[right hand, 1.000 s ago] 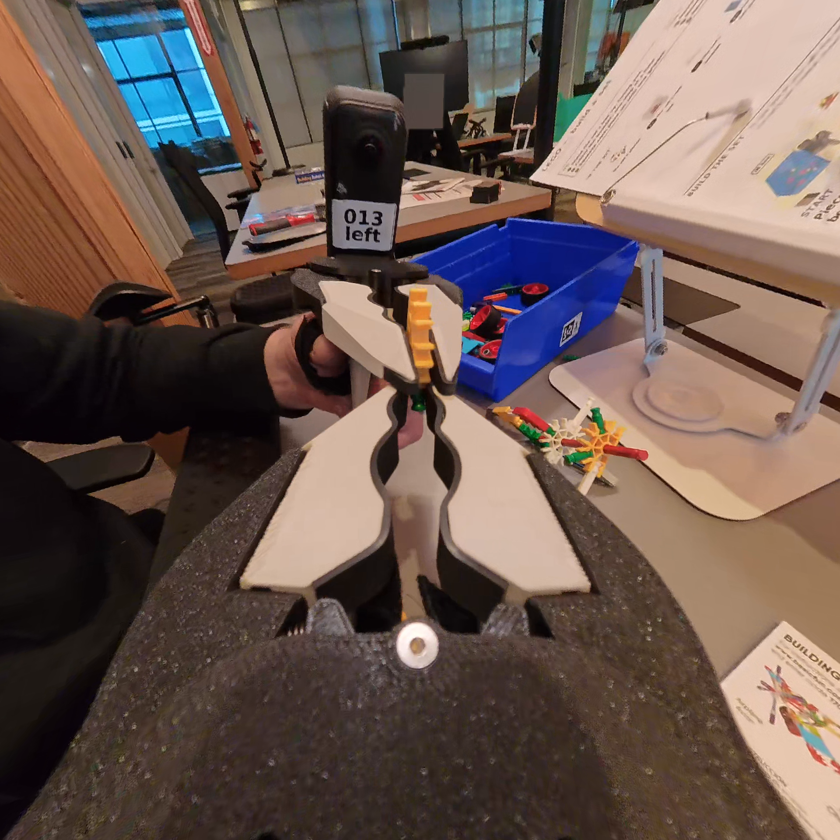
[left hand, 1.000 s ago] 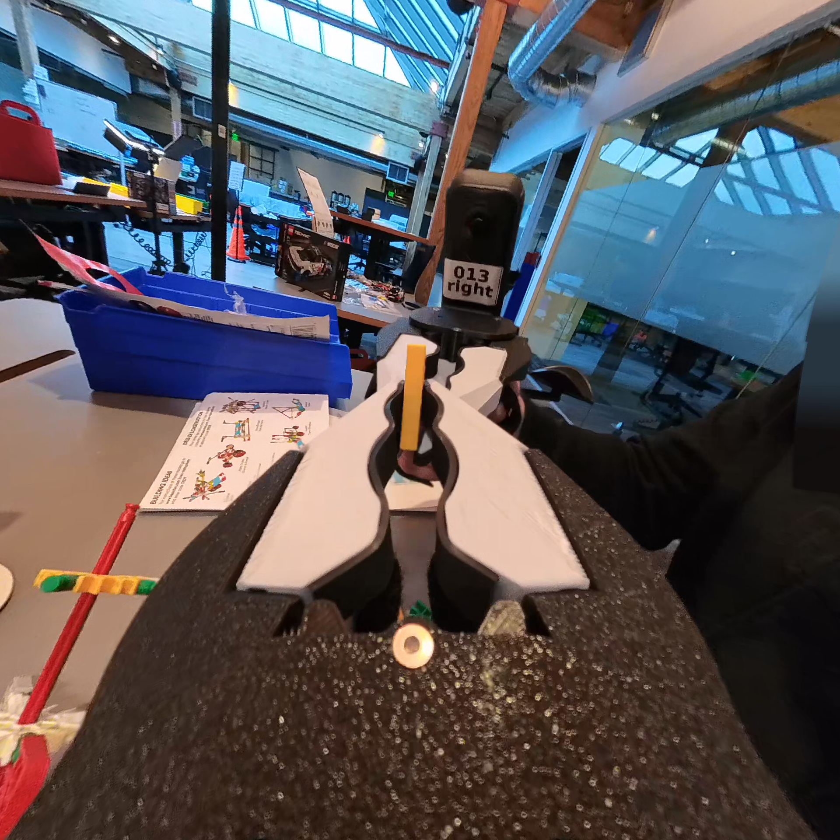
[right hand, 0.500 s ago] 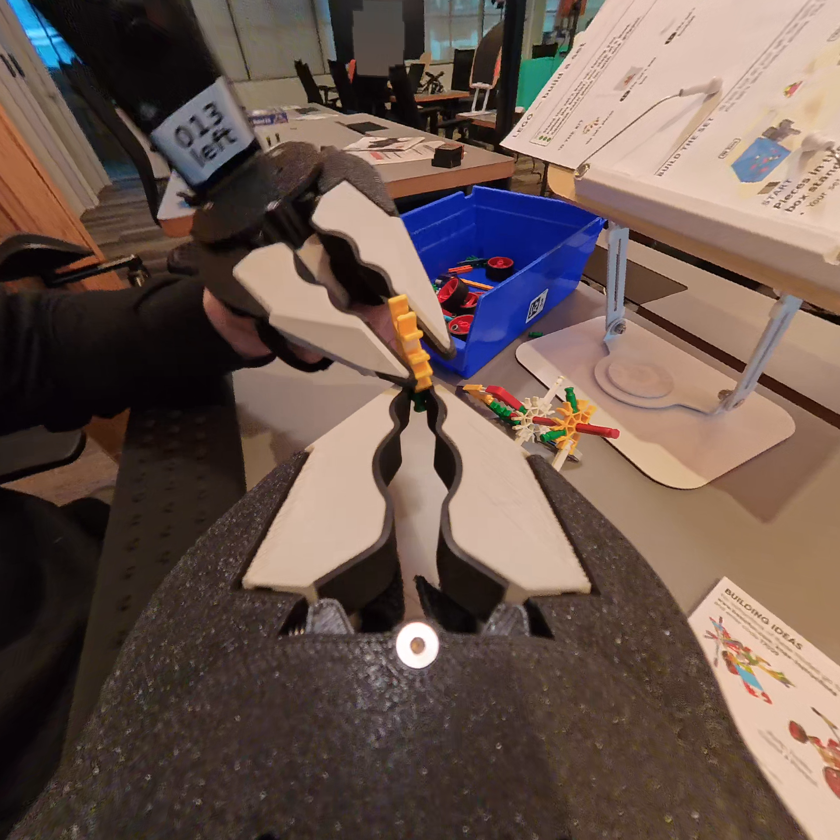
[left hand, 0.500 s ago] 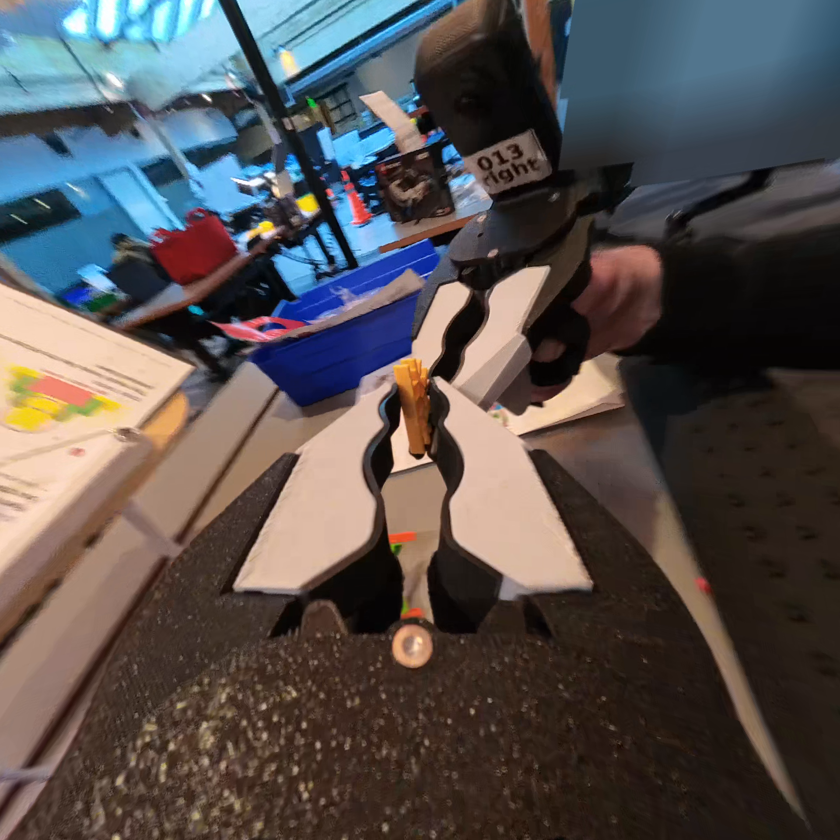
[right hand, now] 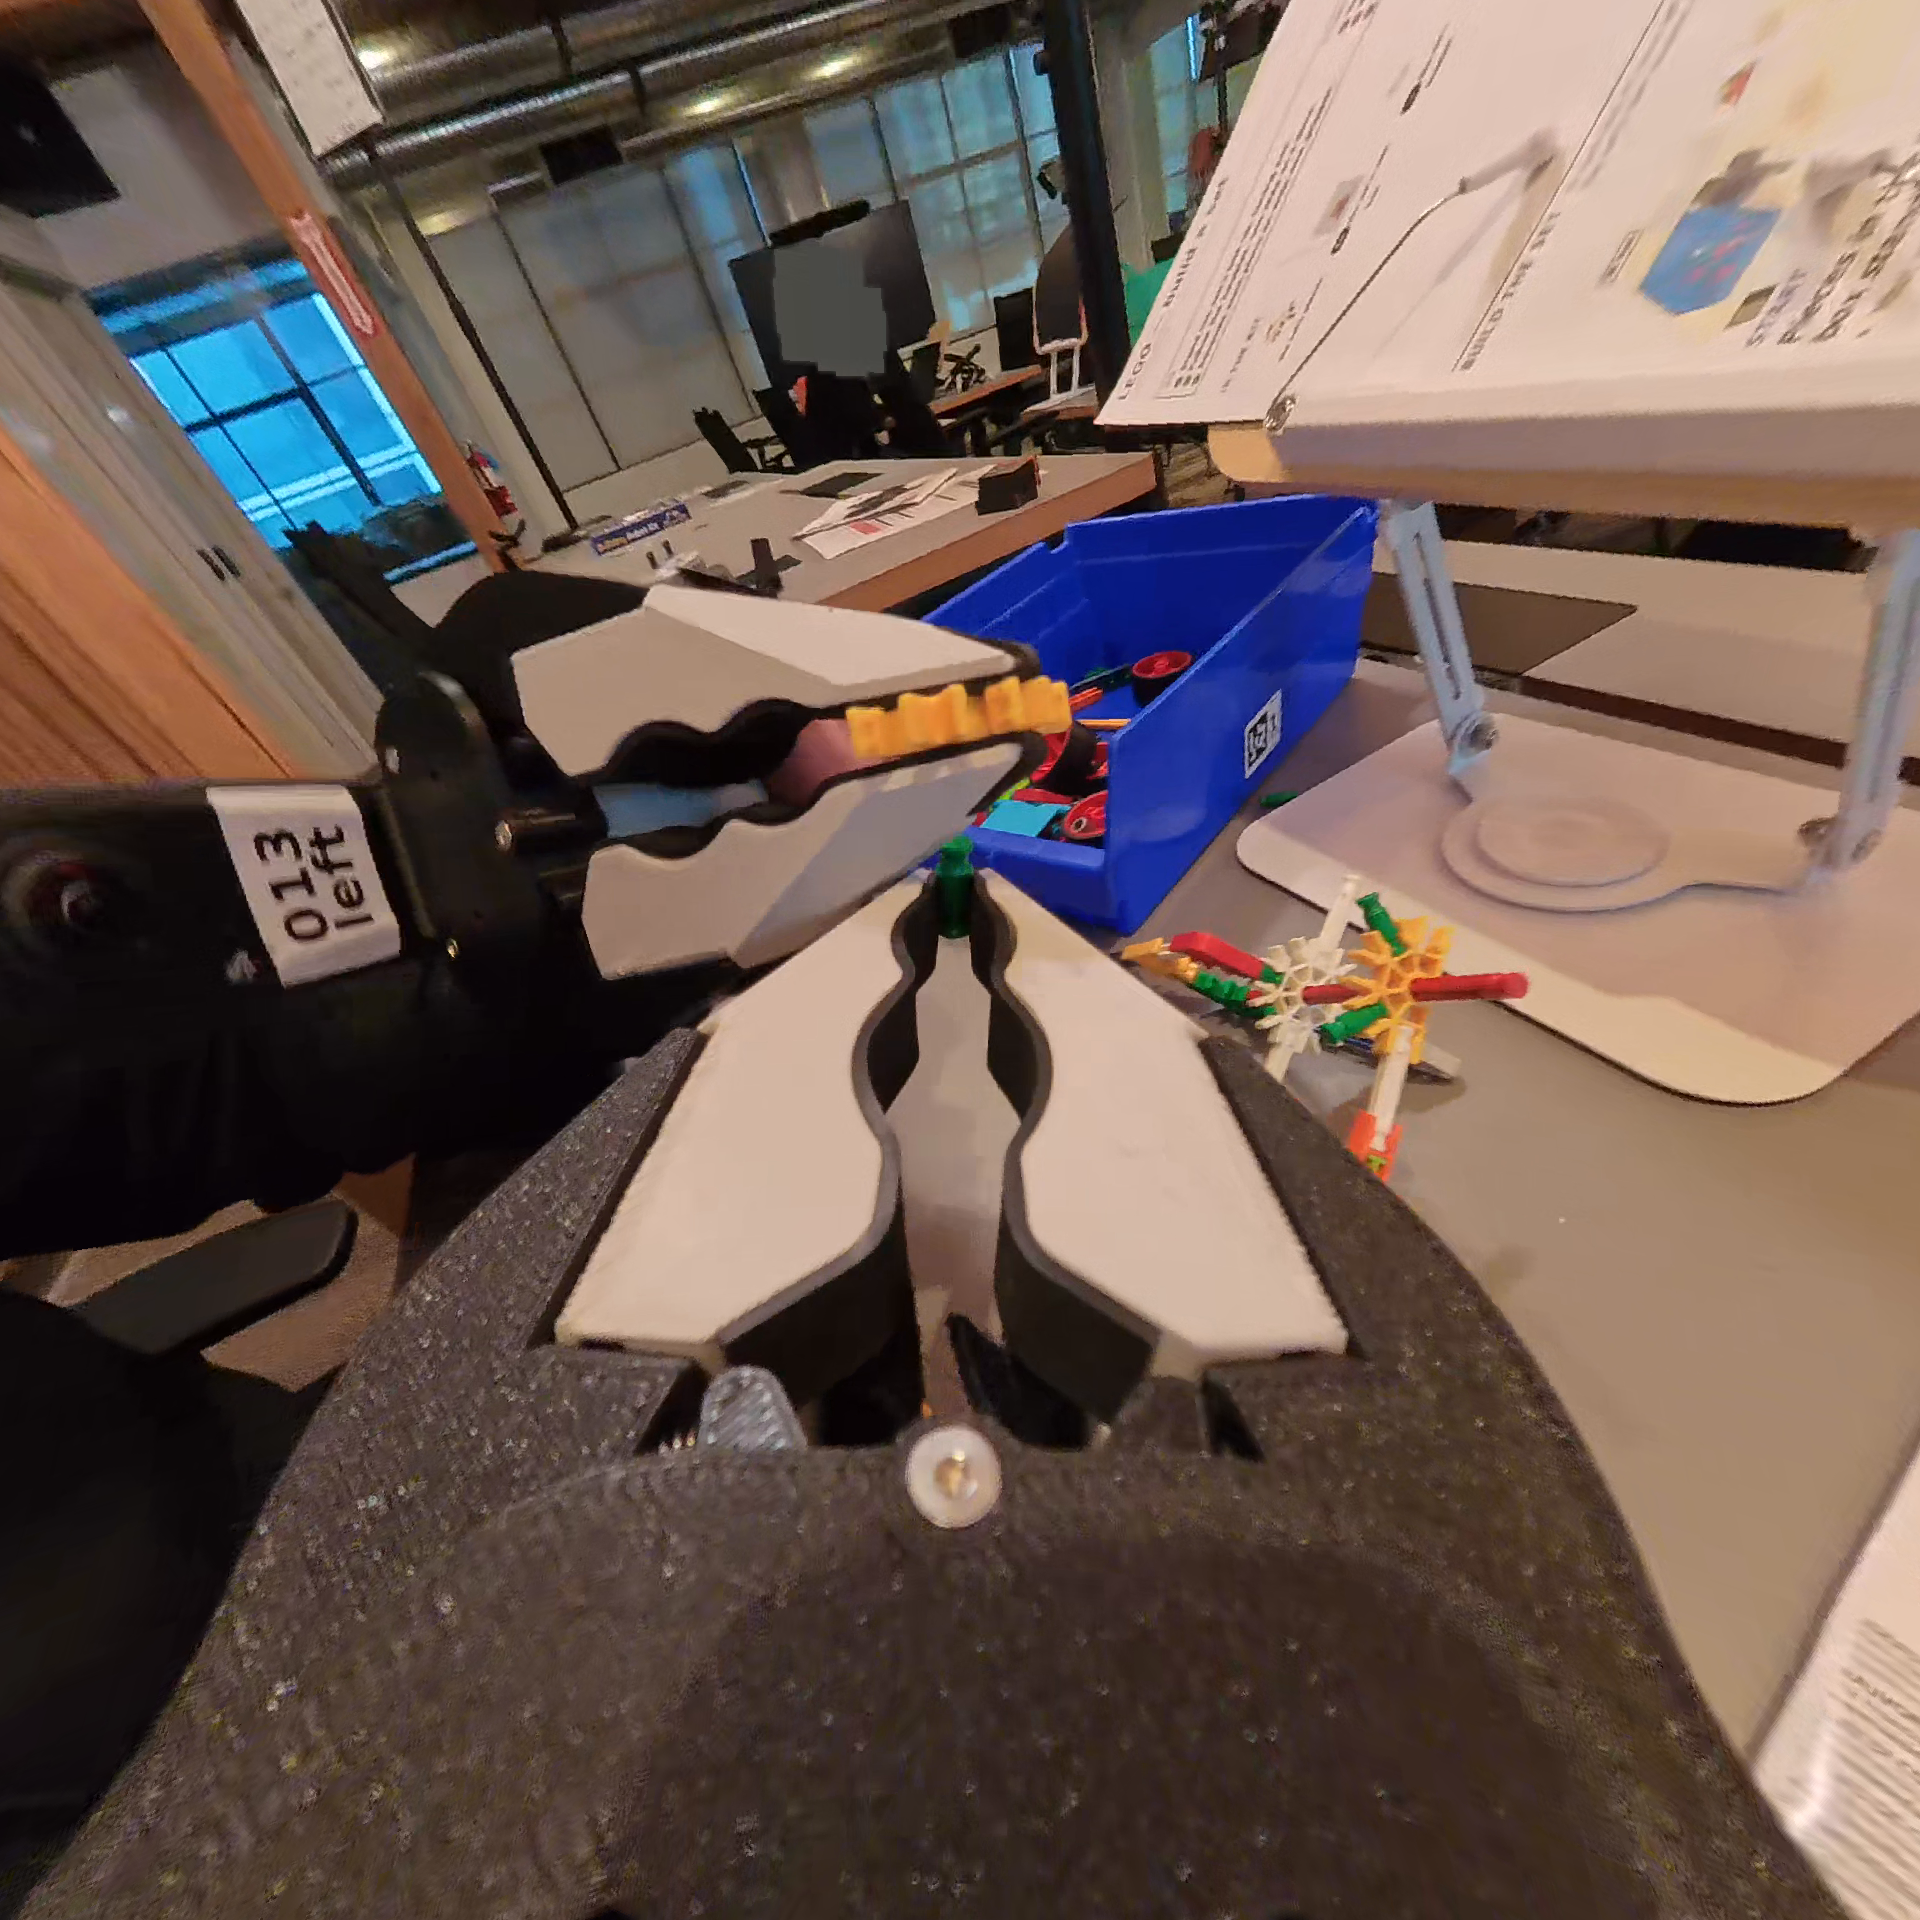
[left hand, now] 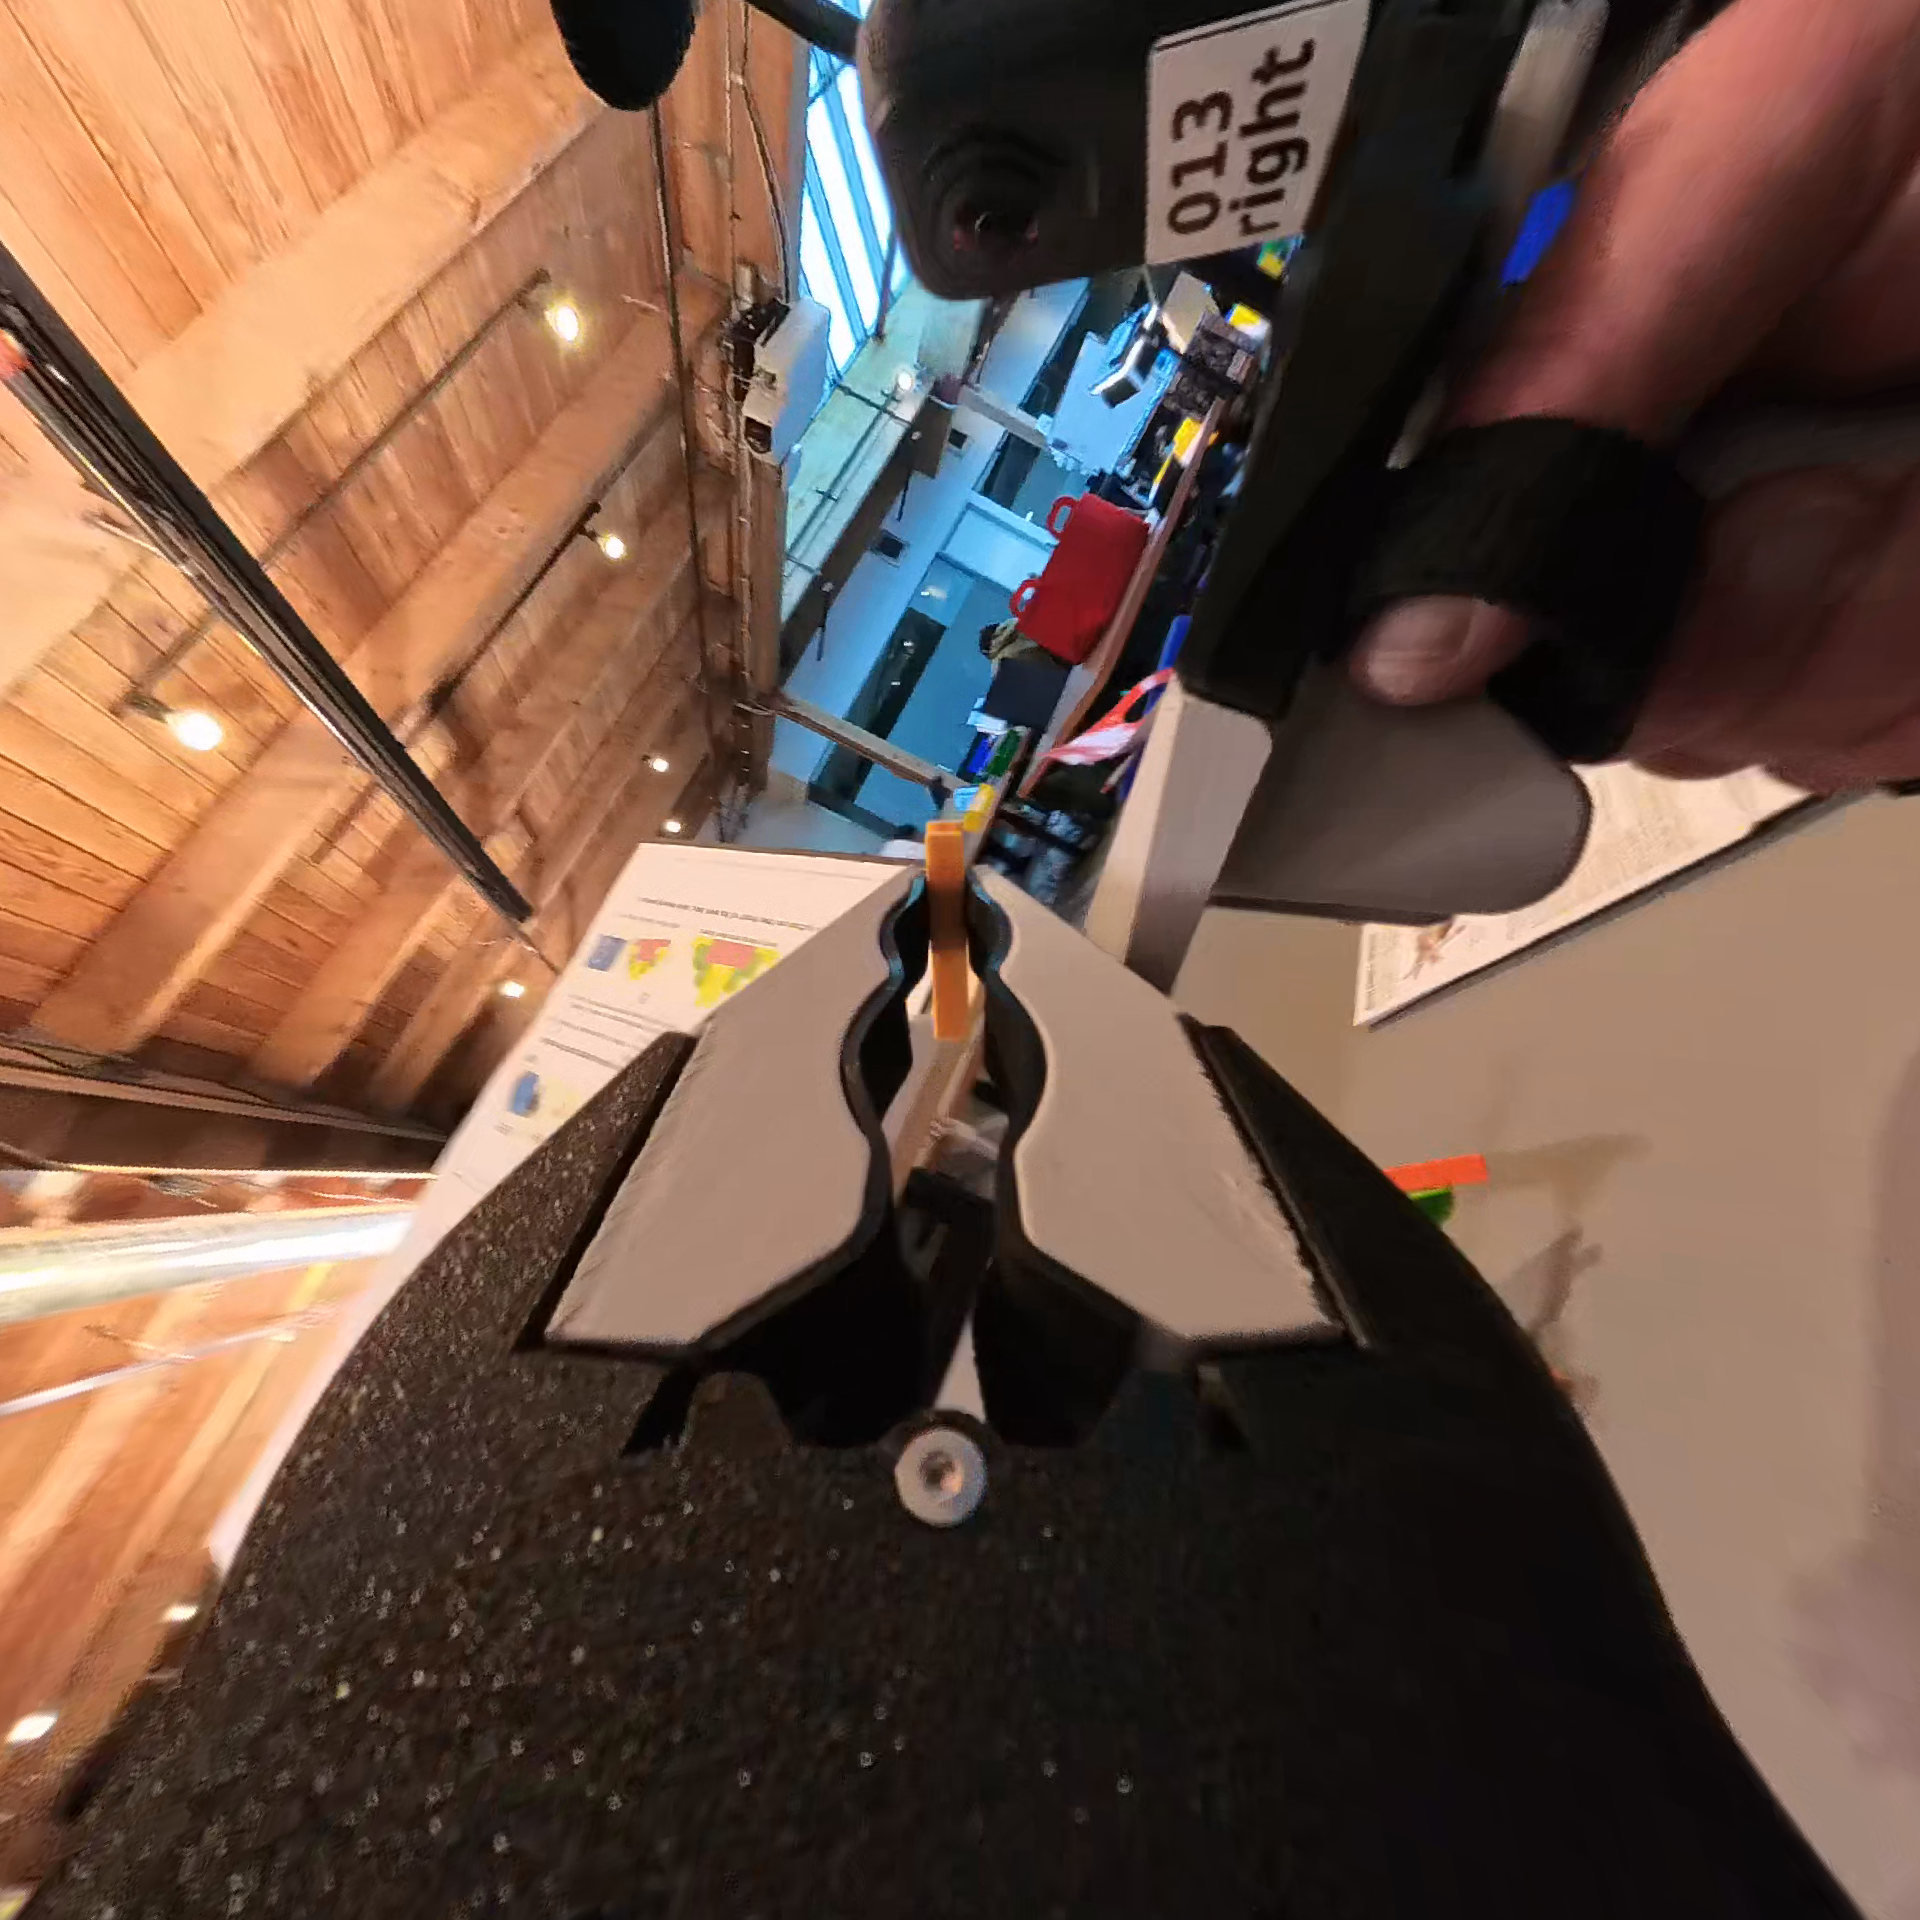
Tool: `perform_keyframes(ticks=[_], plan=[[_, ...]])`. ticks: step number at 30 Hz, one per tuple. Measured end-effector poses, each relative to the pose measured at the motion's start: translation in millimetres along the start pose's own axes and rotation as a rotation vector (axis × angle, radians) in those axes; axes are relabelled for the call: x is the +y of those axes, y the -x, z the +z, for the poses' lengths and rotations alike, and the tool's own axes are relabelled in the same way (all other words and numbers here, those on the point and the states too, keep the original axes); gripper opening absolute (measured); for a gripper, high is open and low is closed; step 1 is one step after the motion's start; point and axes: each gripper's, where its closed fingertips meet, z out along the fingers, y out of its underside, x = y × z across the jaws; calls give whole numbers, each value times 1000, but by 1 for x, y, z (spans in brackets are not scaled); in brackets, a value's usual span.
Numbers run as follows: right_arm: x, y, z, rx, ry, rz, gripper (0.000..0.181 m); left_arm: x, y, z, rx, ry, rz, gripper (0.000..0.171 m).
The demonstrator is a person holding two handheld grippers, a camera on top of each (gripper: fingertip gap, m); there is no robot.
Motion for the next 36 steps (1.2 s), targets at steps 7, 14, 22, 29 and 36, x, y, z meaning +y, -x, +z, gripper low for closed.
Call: perform_keyframes(ticks=[7, 14, 22, 29, 36], plan=[[26, -28, -1, 131, 121, -90, 3, 67, 30, -12, 126, 292, -143, 4], [26, -27, 3, 129, 133, -126, 3, 189, 102, -71, -69, 757, -236, 23], [23, -24, 2, 87, 106, -80, 3, 175, 71, -64, 96, 670, -241, 55], [13, -8, -7, -126, 25, 152, 3, 24, -22, -30, 405, 106, -102, 58], [13, 4, -10, -220, 28, 209, 3, 8, -47, -14, 367, 55, 38, 24]])
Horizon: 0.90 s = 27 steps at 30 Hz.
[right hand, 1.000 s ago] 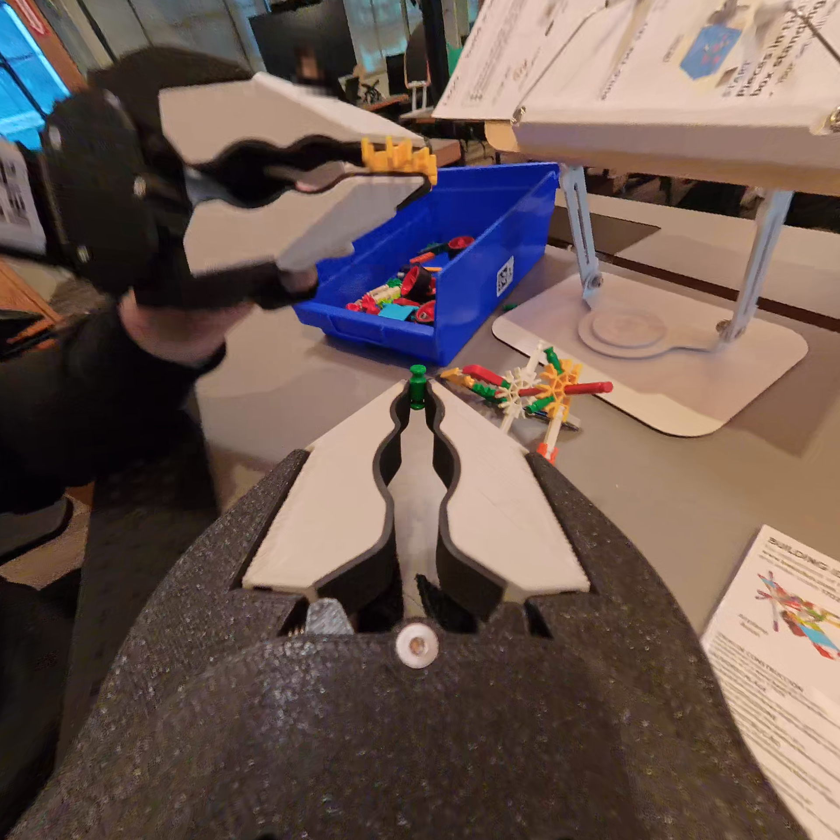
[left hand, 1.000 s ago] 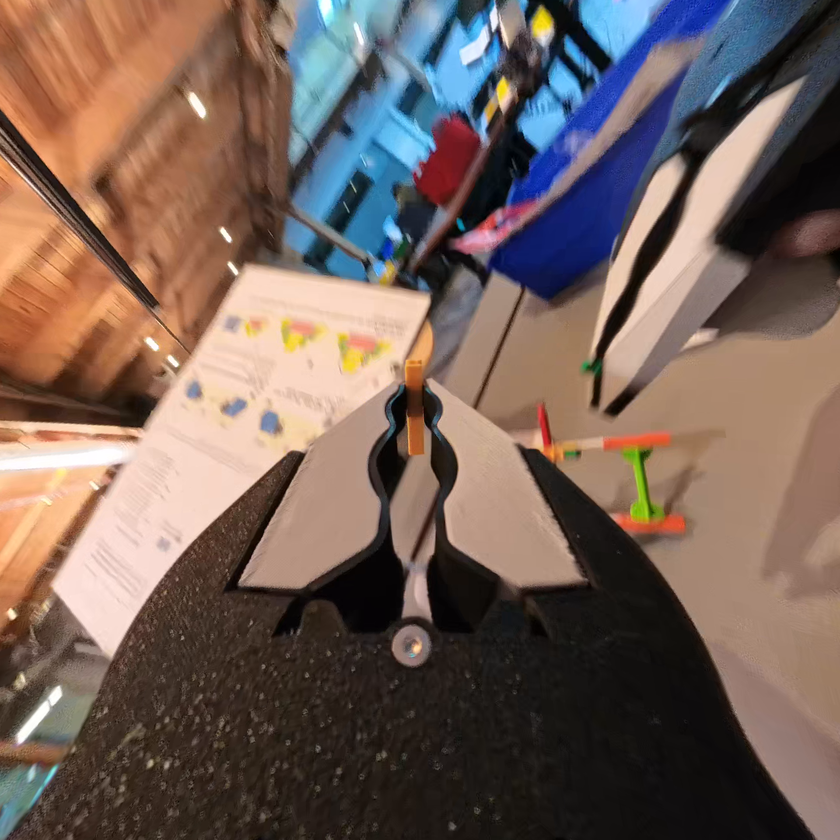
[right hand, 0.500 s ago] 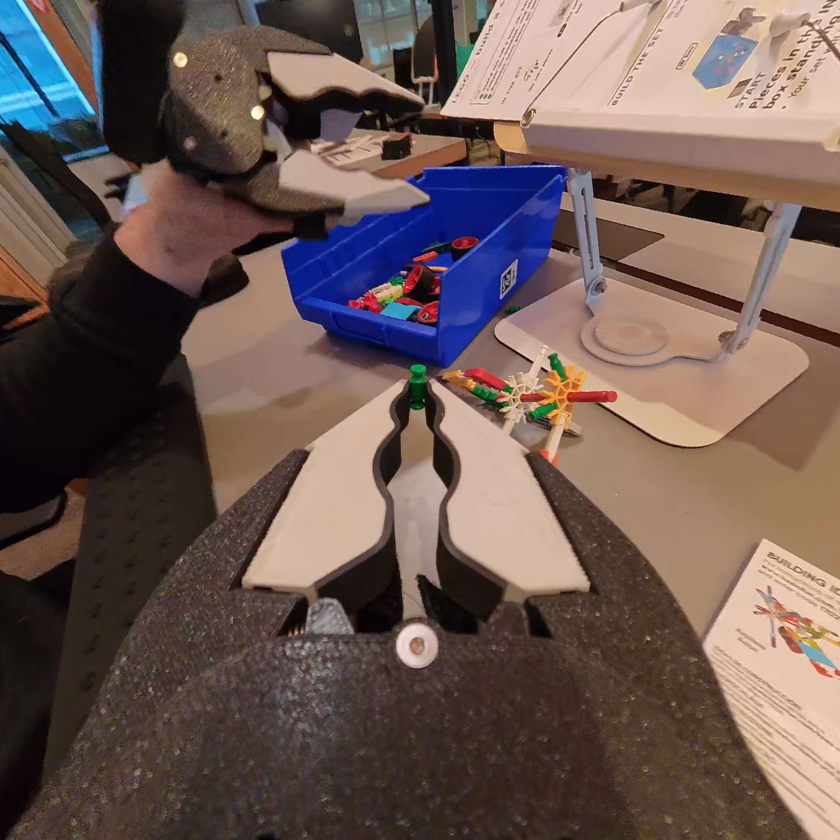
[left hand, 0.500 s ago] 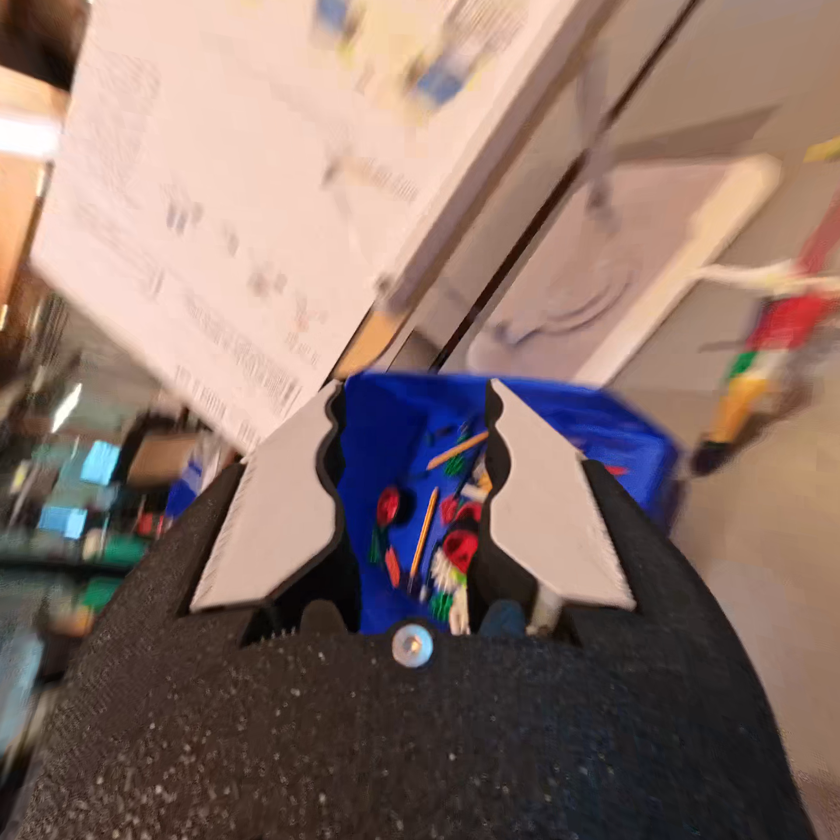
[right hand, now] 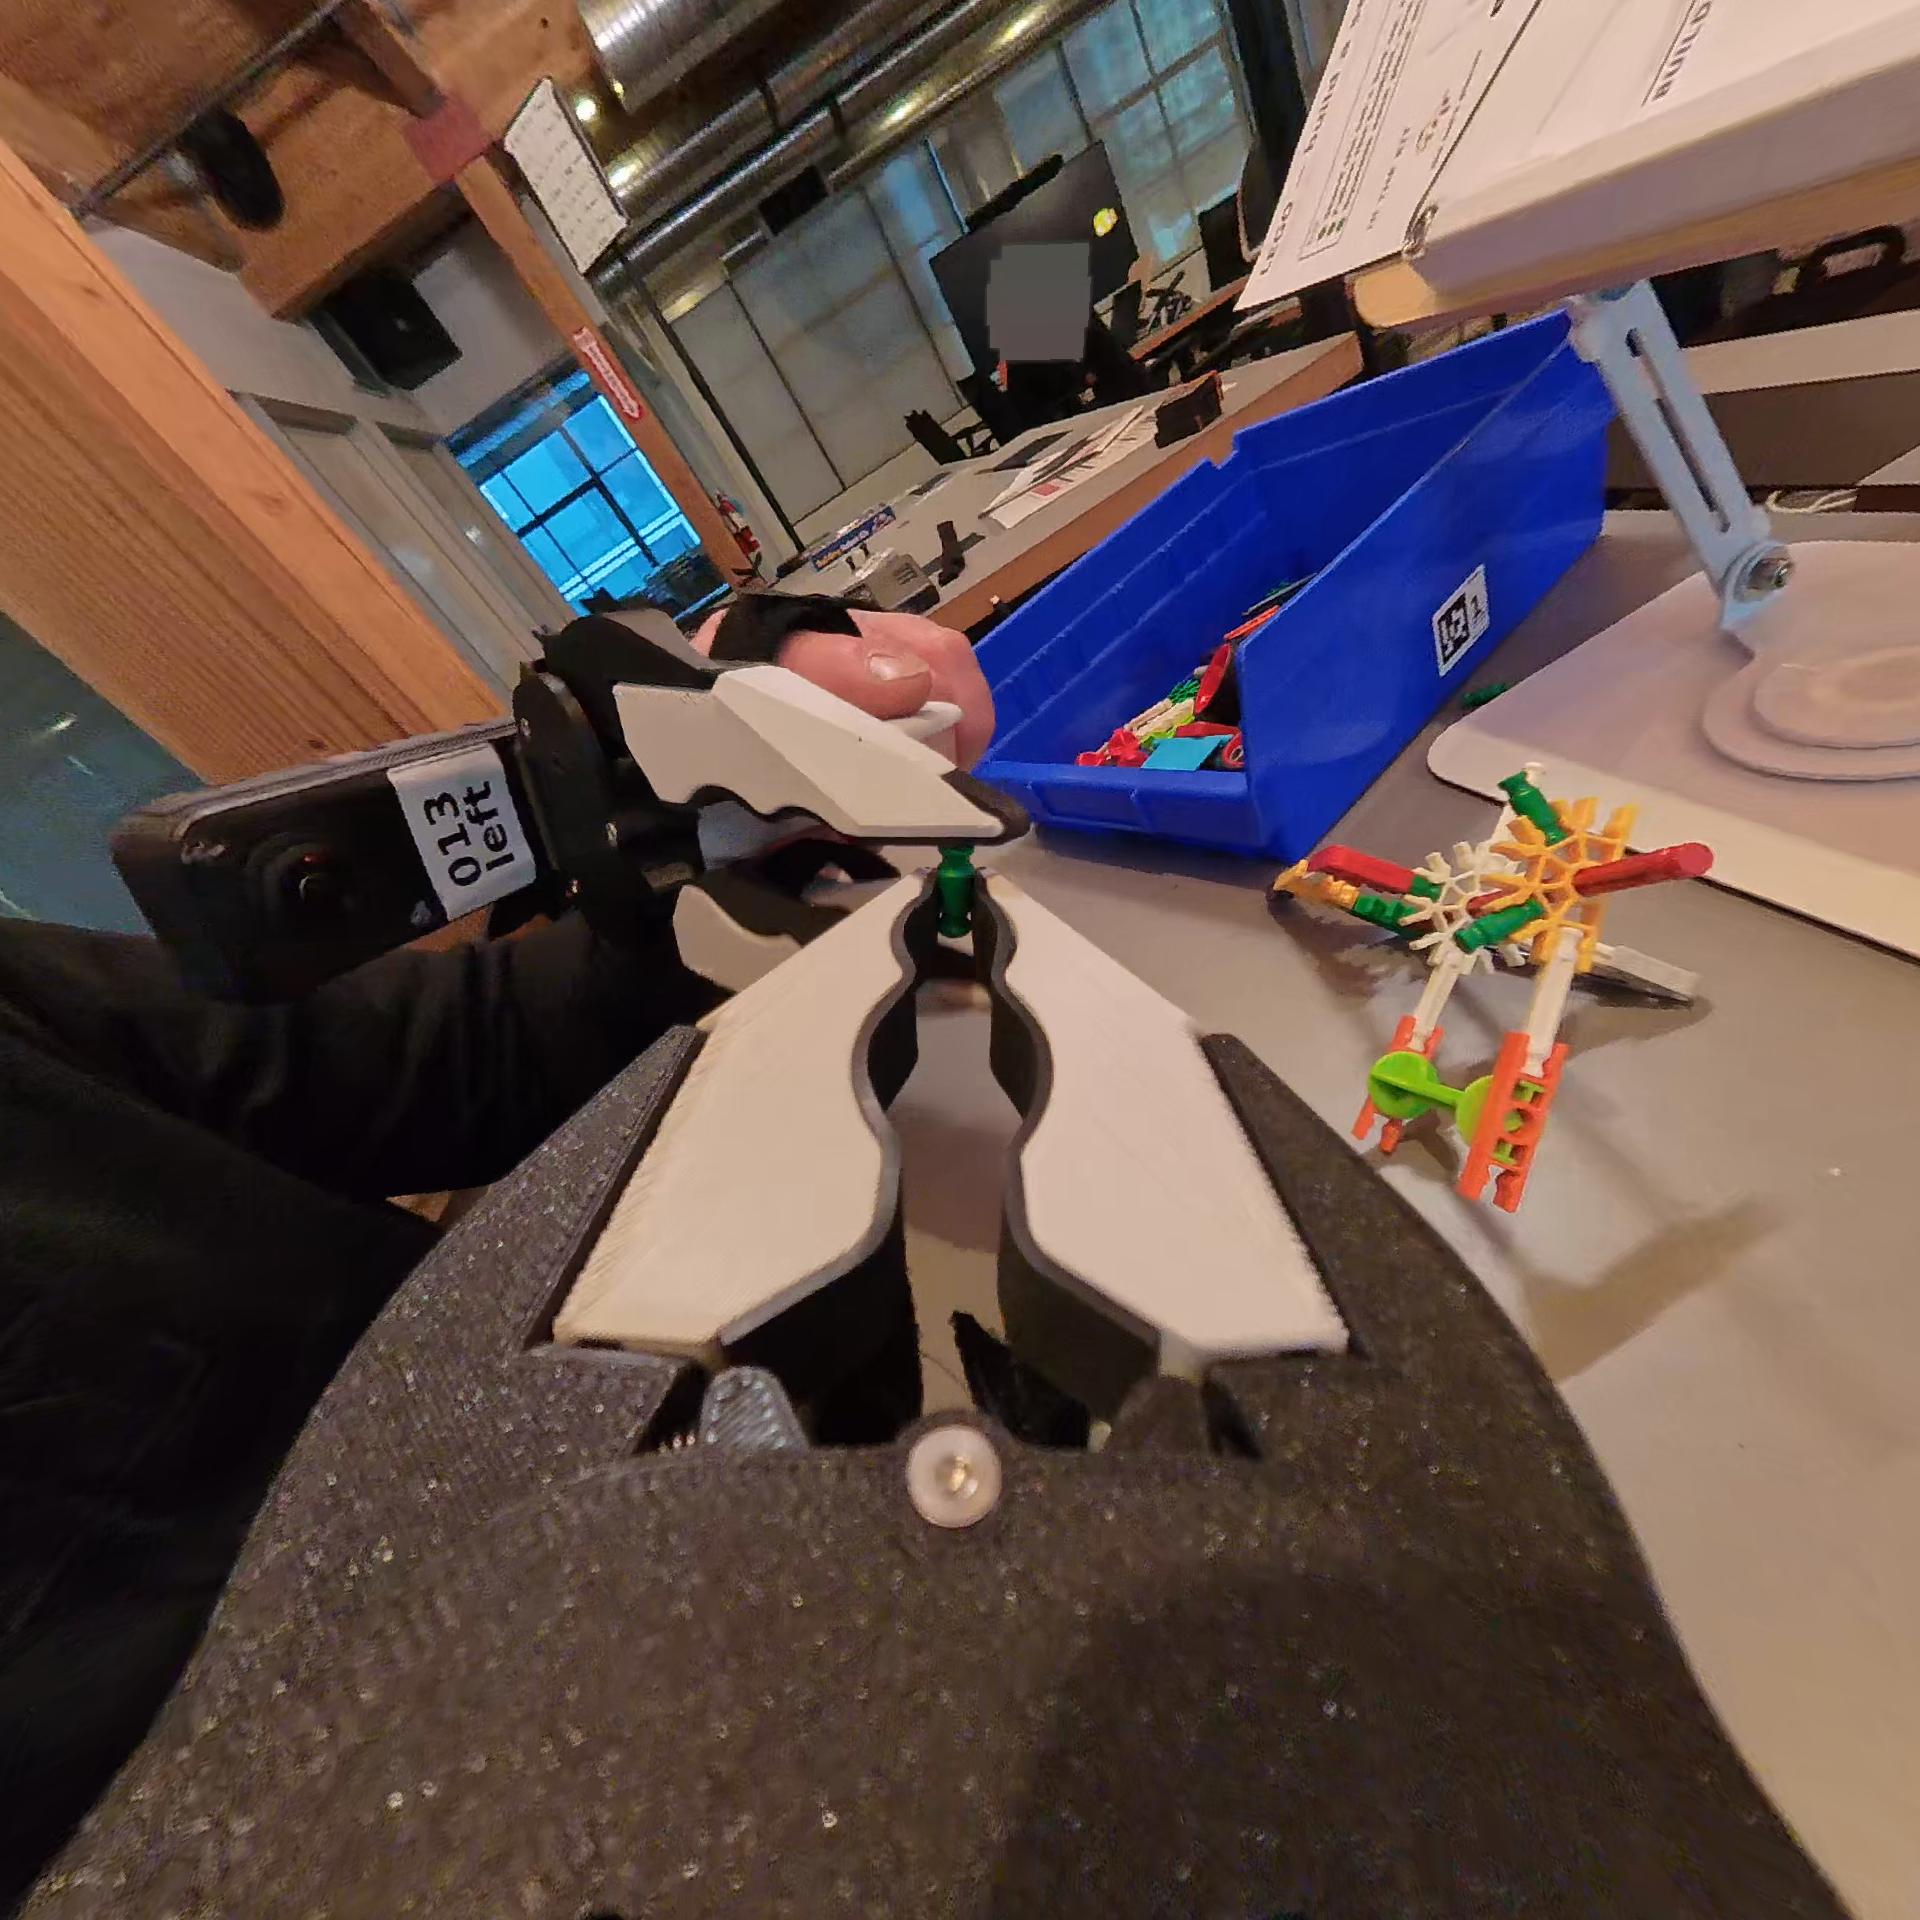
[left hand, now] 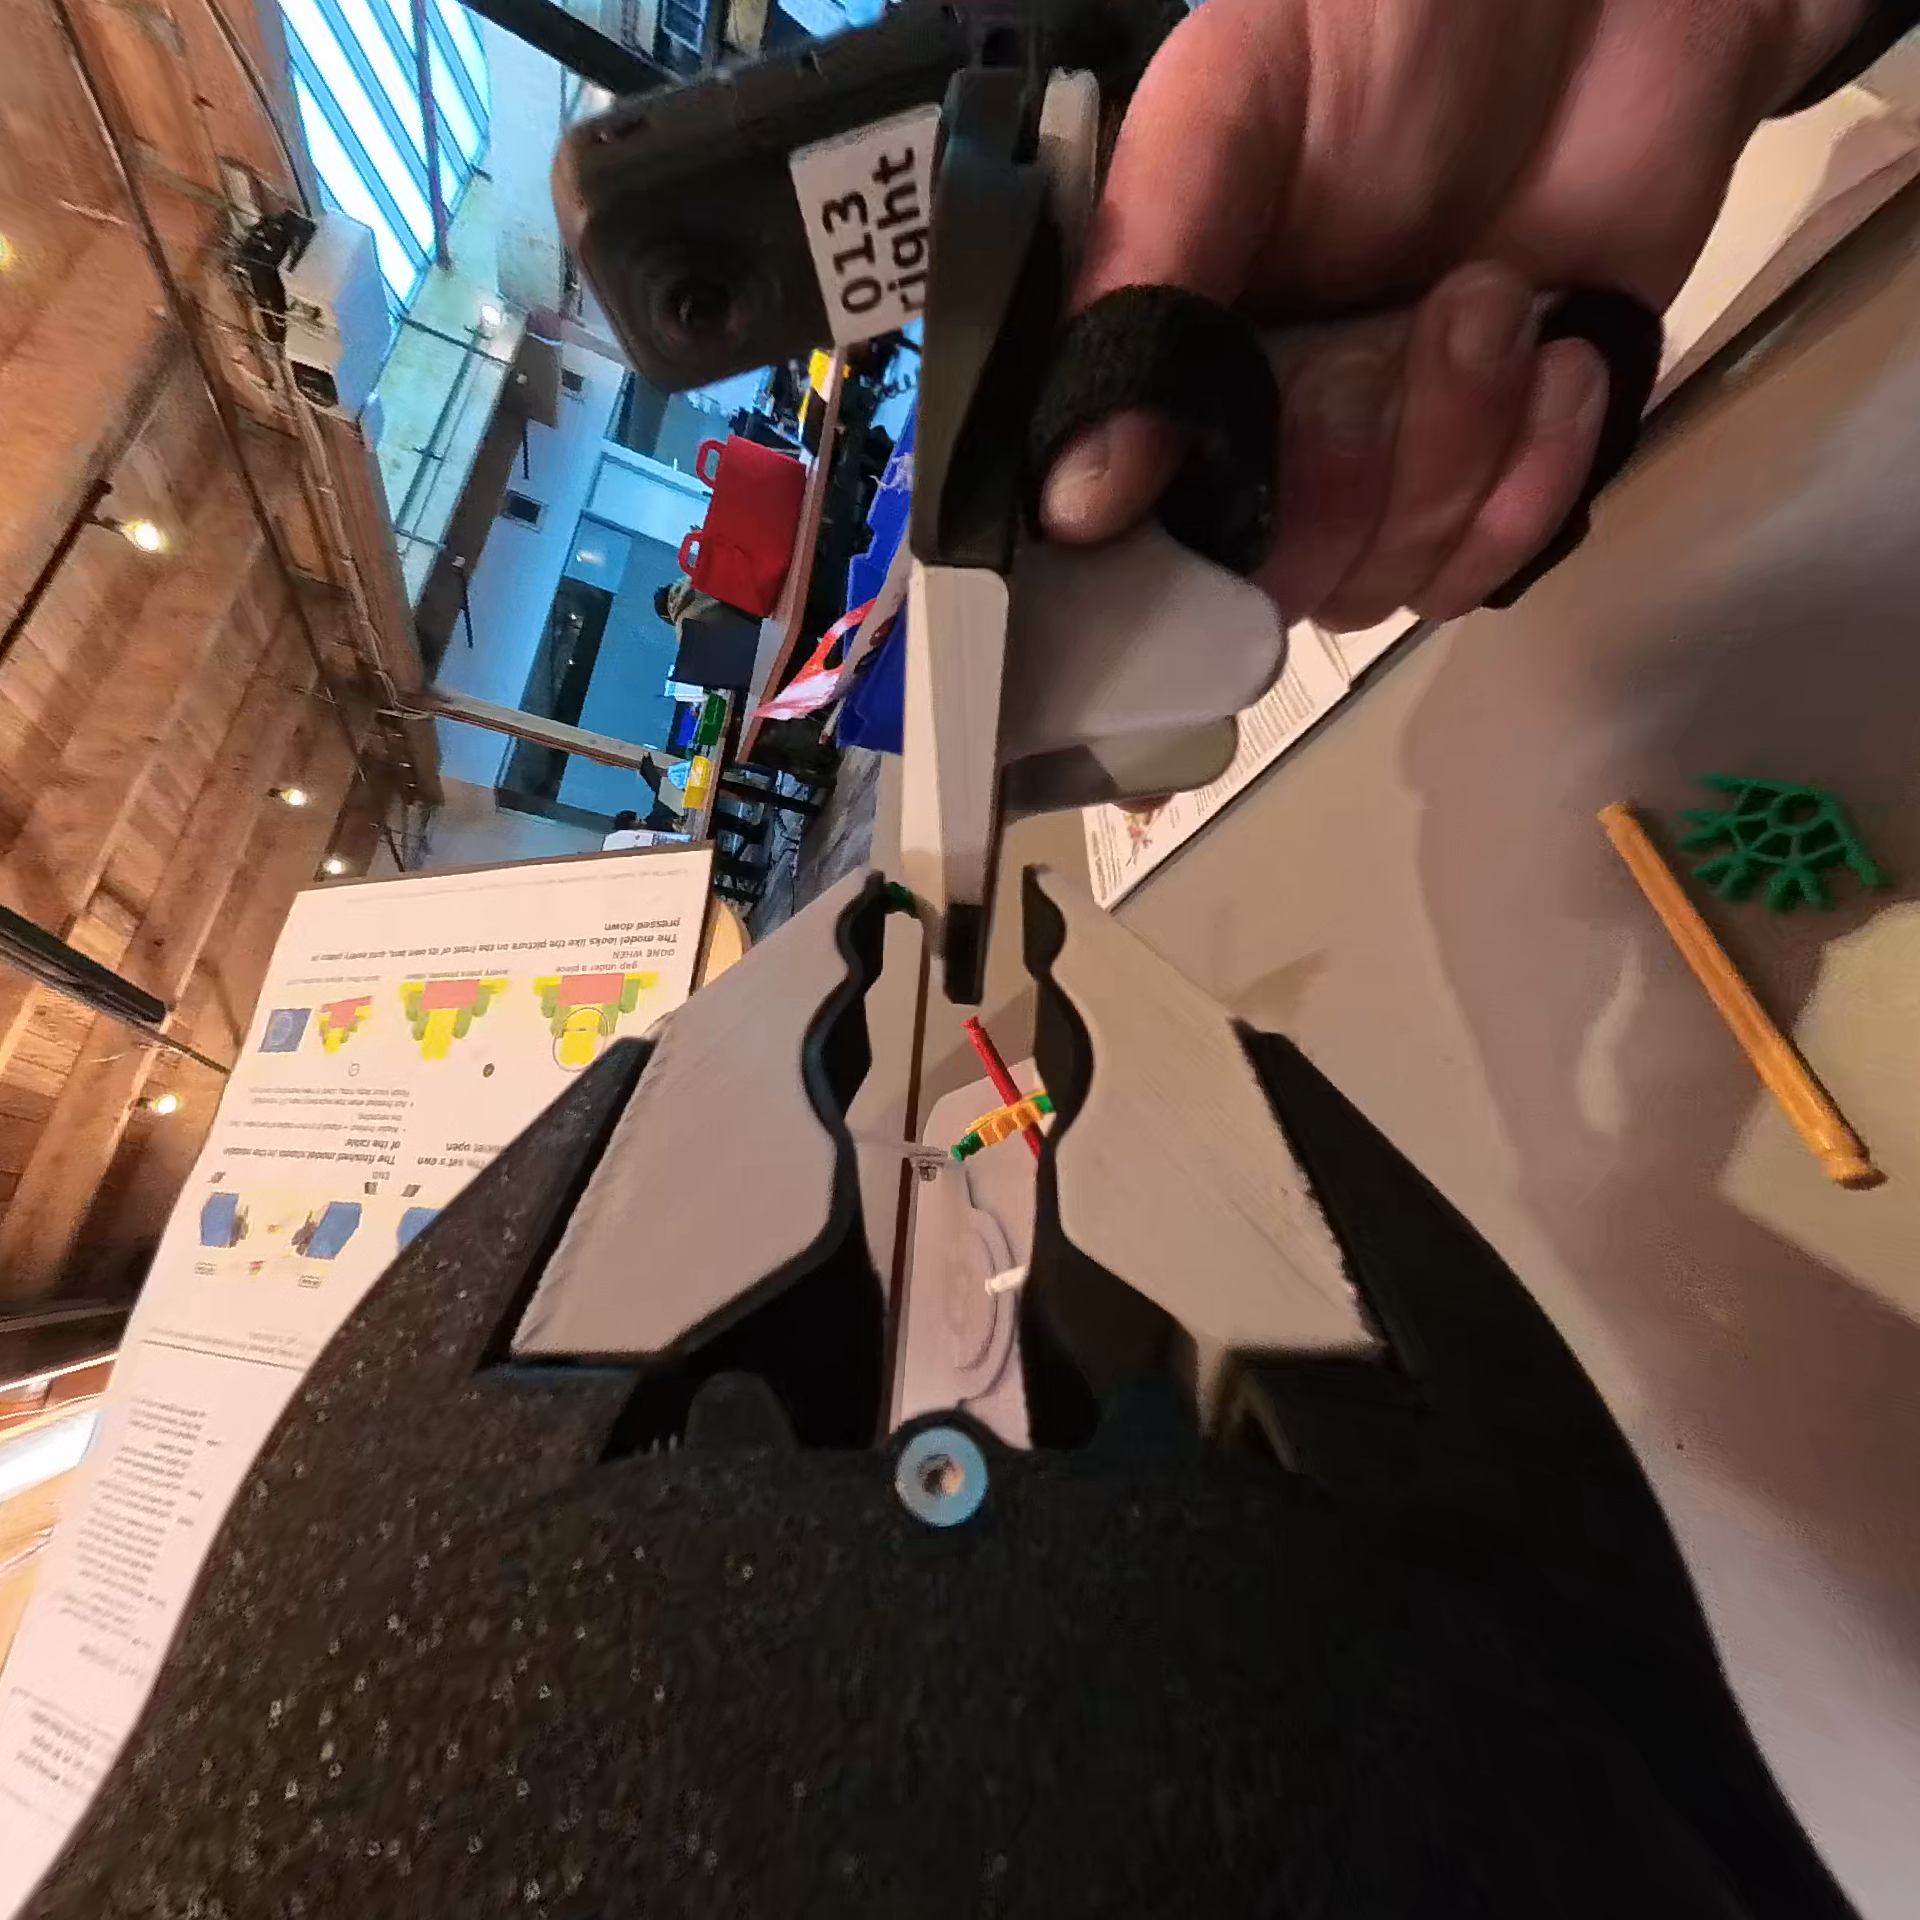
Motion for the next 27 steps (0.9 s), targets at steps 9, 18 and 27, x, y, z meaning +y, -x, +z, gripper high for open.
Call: perform_keyframes(ticks=[9, 18, 27], plan=[[-16, -16, -14, 83, -80, 6, 16, 29, 23, -15, -30, 100, -3, 16], [56, -40, -28, 265, 415, -317, 18, 228, 54, -94, -80, 728, -426, 62], [143, -38, -19, 190, 852, -483, 0, 126, 45, -48, -8, 411, -338, 71]])
